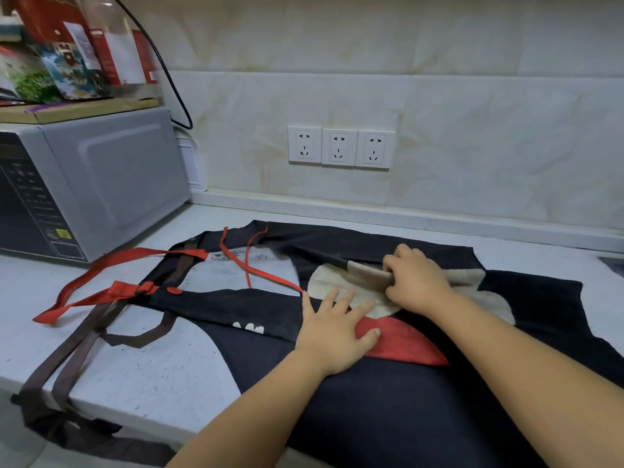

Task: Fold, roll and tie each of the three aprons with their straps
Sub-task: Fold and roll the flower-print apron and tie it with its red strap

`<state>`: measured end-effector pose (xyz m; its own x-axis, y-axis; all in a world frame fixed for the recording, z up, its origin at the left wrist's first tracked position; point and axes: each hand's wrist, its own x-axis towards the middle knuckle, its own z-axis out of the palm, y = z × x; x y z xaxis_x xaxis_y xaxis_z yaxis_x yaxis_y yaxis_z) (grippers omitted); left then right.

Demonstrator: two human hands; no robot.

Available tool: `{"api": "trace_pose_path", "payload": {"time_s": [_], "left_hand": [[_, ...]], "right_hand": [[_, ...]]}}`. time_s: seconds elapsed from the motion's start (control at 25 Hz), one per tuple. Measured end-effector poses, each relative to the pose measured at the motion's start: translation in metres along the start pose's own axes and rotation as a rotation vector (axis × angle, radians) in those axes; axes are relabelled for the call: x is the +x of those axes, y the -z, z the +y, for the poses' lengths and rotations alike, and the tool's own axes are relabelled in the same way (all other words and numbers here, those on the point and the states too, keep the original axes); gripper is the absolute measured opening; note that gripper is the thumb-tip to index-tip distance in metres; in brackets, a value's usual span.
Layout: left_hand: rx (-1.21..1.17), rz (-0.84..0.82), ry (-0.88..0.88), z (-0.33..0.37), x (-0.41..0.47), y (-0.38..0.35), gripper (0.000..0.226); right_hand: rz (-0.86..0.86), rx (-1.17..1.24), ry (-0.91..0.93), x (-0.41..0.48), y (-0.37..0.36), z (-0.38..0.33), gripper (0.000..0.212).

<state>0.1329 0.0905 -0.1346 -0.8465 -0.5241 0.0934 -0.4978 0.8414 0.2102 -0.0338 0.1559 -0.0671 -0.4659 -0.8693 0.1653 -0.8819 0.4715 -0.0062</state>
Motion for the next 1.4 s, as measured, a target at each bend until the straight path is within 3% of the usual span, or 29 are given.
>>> {"api": "trace_pose_path", "payload": {"time_s": [0.16,0.36,0.44,0.52,0.6,0.76,0.92,1.08,1.16,1.28,1.4], "left_hand": [[-0.053,0.144,0.097,0.001,-0.001,0.002,0.061],[-0.455,0.493,0.222,-0.005,-0.009,0.01,0.026],[-0.38,0.675,0.133,-0.001,-0.015,0.014,0.034],[-0.188,0.737,-0.123,0.008,-0.018,0.01,0.022],[-0.061,0.617,-0.278,0.008,-0.013,0.0,0.018],[-0.016,0.446,-0.251,0.0,-0.008,-0.008,0.031],[0.055,0.473,-0.221,0.004,-0.006,-0.008,0.029],[0.031,0.518,-0.183,0.044,0.009,-0.004,0.029],[-0.073,0.393,-0.267,0.083,0.019,-0.007,0.026],[-0.06,0.104,-0.287,0.123,0.024,-0.02,0.045],[0.035,0.031,-0.296,0.13,0.024,-0.03,0.049]], "right_hand": [[0.041,0.028,0.072,-0.05,-0.011,-0.01,0.021],[0.147,0.333,-0.041,-0.08,-0.037,-0.005,0.023],[0.193,0.396,-0.062,-0.087,-0.045,-0.005,0.012],[0.213,0.399,-0.099,-0.09,-0.048,-0.006,0.006],[0.227,0.361,-0.15,-0.09,-0.049,-0.009,0.018],[0.175,0.267,-0.284,-0.093,-0.046,-0.007,0.024],[-0.035,0.183,-0.421,-0.102,-0.042,0.018,0.07],[-0.122,0.176,-0.514,-0.116,-0.04,0.044,0.057],[-0.094,0.196,-0.517,-0.117,-0.041,0.047,0.052],[-0.016,0.238,-0.535,-0.12,-0.039,0.06,0.049],[-0.063,0.187,-0.559,-0.135,-0.038,0.1,0.053]]}}
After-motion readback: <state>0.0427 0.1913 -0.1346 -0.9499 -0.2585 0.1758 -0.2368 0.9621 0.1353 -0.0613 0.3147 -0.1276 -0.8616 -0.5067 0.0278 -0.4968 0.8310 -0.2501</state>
